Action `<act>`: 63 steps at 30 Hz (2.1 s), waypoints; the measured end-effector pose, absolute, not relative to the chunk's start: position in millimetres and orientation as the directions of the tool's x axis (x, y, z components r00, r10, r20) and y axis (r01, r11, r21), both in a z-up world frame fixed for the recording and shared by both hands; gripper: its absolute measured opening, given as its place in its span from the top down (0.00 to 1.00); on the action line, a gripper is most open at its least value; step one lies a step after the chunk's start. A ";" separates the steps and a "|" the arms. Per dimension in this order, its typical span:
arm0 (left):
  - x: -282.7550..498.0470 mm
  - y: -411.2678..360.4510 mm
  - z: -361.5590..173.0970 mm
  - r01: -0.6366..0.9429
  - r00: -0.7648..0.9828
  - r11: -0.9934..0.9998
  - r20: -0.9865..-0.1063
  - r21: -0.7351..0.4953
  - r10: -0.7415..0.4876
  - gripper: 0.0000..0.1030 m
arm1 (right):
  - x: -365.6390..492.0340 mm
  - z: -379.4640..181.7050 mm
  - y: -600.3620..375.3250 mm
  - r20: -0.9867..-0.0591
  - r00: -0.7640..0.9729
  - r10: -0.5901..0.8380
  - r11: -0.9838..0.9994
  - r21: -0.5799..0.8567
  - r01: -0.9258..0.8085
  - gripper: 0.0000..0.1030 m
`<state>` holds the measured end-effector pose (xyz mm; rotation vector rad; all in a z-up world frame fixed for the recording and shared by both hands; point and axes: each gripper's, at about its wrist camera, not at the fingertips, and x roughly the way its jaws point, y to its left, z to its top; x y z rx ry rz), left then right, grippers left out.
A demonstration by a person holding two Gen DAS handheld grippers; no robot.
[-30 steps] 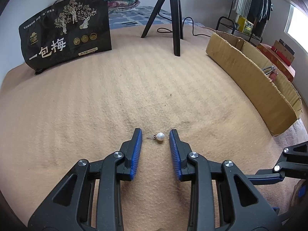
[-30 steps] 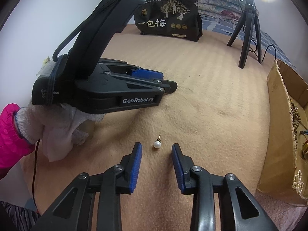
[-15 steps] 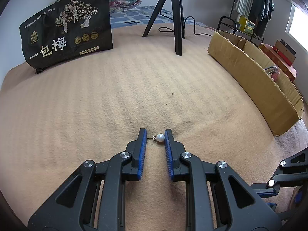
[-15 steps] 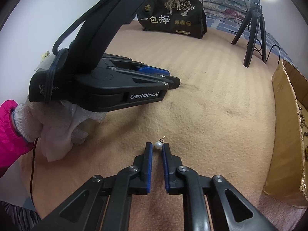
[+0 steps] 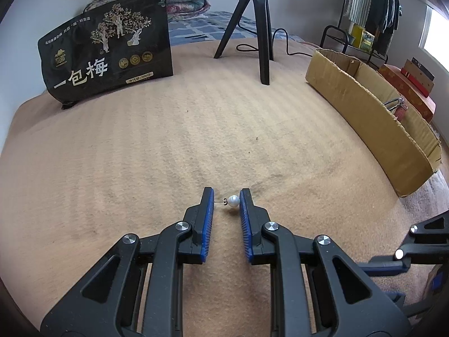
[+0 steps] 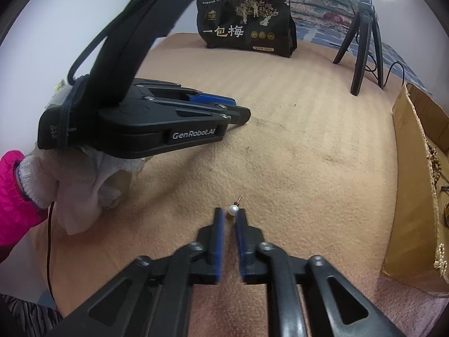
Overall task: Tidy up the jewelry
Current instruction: 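Close the left tool on one pearl earring while the right tool grasps the other, then carry both pearl earrings over the cardboard box with both tools, then open both tools to drop the pearl earrings into the box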
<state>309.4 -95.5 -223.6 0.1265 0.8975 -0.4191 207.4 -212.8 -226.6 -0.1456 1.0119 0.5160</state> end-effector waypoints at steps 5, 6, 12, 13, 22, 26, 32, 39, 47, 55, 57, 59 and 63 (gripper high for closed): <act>310.4 -93.4 -224.2 0.400 0.551 0.914 -0.781 -0.062 -0.294 0.83 | 212.0 -229.4 -210.1 -0.842 0.426 0.330 0.876 0.105 -0.471 0.80; 311.0 -92.9 -224.8 0.399 0.551 0.915 -0.781 -0.063 -0.294 0.83 | 212.8 -229.4 -209.8 -0.843 0.426 0.328 0.875 0.102 -0.473 0.81; 311.4 -92.5 -225.3 0.397 0.554 0.916 -0.779 -0.062 -0.293 0.83 | 215.8 -229.7 -212.3 -0.843 0.430 0.322 0.877 0.095 -0.470 0.94; 310.9 -92.4 -224.5 0.398 0.555 0.915 -0.778 -0.062 -0.294 0.83 | 215.5 -228.8 -213.6 -0.842 0.432 0.324 0.879 0.098 -0.467 0.94; 300.3 -95.1 -199.0 0.402 0.589 0.914 -0.749 -0.056 -0.305 0.83 | 195.6 -202.9 -239.5 -0.806 0.476 0.352 0.891 0.131 -0.436 0.94; 294.5 -106.5 -181.3 0.419 0.603 0.906 -0.727 -0.060 -0.327 0.83 | 183.1 -184.3 -258.0 -0.785 0.509 0.354 0.900 0.137 -0.414 0.94; 287.6 -133.1 -158.1 0.459 0.616 0.886 -0.696 -0.065 -0.370 0.83 | 167.4 -162.1 -287.1 -0.757 0.560 0.335 0.919 0.133 -0.370 0.94; 288.3 -170.2 -136.2 0.494 0.619 0.866 -0.668 -0.078 -0.413 0.83 | 156.9 -140.9 -329.2 -0.734 0.621 0.276 0.950 0.108 -0.294 0.94; 288.9 -207.7 -117.0 0.524 0.624 0.847 -0.638 -0.088 -0.452 0.83 | 149.9 -125.6 -372.2 -0.722 0.661 0.204 0.975 0.085 -0.207 0.94; 292.8 -249.0 -107.4 0.542 0.623 0.836 -0.625 -0.088 -0.470 0.83 | 153.9 -117.2 -399.9 -0.708 0.691 0.145 0.988 0.070 -0.136 0.94; 294.8 -258.6 -105.2 0.547 0.622 0.832 -0.623 -0.087 -0.474 0.83 | 157.8 -117.0 -404.1 -0.706 0.695 0.139 0.989 0.069 -0.128 0.94; 295.9 -268.5 -103.2 0.552 0.623 0.830 -0.621 -0.081 -0.475 0.83 | 161.1 -117.0 -407.1 -0.704 0.697 0.133 0.990 0.066 -0.122 0.94; 299.6 -282.2 -100.9 0.556 0.625 0.828 -0.617 -0.078 -0.478 0.83 | 168.5 -118.2 -412.2 -0.702 0.701 0.127 0.991 0.068 -0.112 0.94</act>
